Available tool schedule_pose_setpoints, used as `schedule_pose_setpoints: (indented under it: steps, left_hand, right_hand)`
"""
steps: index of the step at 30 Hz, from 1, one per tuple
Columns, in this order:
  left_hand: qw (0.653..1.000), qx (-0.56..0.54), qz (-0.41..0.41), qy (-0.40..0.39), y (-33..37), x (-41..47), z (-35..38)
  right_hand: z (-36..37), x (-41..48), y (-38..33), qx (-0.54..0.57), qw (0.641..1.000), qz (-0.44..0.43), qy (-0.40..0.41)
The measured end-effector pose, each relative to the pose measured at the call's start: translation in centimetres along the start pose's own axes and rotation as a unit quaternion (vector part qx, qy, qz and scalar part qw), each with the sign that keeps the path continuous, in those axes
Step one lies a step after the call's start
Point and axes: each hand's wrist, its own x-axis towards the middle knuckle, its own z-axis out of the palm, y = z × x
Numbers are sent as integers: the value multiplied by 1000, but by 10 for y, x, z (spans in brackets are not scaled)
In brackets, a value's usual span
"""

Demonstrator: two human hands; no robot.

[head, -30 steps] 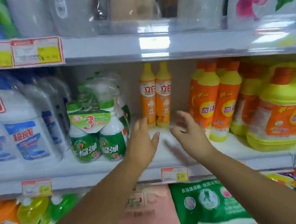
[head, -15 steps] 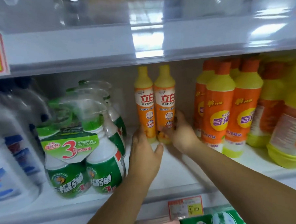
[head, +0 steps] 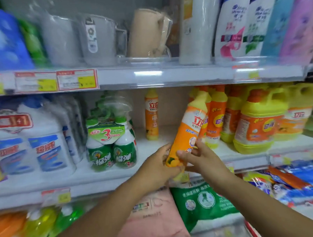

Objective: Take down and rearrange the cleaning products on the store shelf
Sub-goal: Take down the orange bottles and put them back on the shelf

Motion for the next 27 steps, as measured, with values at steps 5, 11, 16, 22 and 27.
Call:
schedule_pose_setpoints:
  steps: [5,11,16,22,27]
  left_hand:
    - [998,44,-51,-1,7,-71,10]
    - [986,162,-27,-17,21,-119,26]
    - [981,-68,-69,-166,30,-124,25]
    - [985,-91,-66,-130,17,-115,36]
    - [997,55,41,46,14,-109,46]
  right_hand:
    - [-6,-57,-22,8,1000,-1,-14]
    - [-2,-92,-42,5,998,-44,44]
    - [-18,-107,-48,38,997,-56,44]
    - [-34,-103,-43,53,998,-23,4]
    - [-34,-99,-49,-8,998,-26,48]
